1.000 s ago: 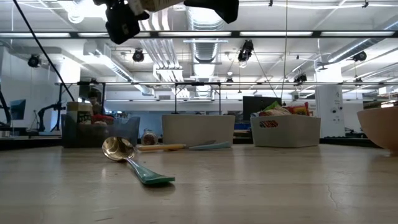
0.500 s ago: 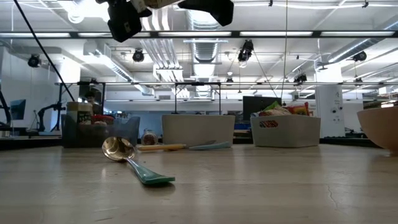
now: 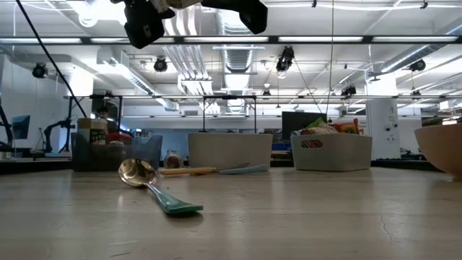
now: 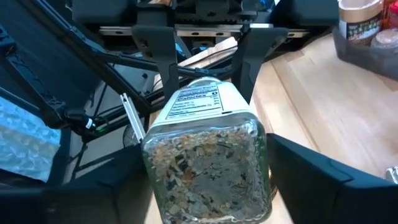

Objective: Pick & Place Food Item
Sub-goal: Put the white seasoning bottle into the black bin

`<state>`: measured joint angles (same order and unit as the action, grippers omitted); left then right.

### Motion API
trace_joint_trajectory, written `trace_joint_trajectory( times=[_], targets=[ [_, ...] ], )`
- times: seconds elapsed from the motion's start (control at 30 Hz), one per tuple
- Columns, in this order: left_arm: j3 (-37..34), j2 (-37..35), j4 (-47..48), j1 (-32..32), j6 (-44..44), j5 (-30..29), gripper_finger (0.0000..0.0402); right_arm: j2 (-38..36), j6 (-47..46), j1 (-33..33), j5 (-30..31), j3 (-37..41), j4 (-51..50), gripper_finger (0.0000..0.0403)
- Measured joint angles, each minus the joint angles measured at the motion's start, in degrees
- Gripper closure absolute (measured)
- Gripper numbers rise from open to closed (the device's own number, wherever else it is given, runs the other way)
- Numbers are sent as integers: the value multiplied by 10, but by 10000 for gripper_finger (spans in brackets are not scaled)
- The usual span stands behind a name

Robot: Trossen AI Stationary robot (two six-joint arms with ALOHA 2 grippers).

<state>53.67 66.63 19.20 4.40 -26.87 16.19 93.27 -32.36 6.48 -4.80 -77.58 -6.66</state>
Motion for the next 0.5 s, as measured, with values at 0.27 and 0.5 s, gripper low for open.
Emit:
trace_joint_trajectory(
  times=[0.27, 0.5],
  targets=[
    [0, 0, 0, 0, -7, 13, 208, 0, 4, 0, 3, 0, 2, 205],
    [0, 0, -1, 0, -16, 14, 208, 0, 0, 0, 2, 0, 2, 205]
  ],
)
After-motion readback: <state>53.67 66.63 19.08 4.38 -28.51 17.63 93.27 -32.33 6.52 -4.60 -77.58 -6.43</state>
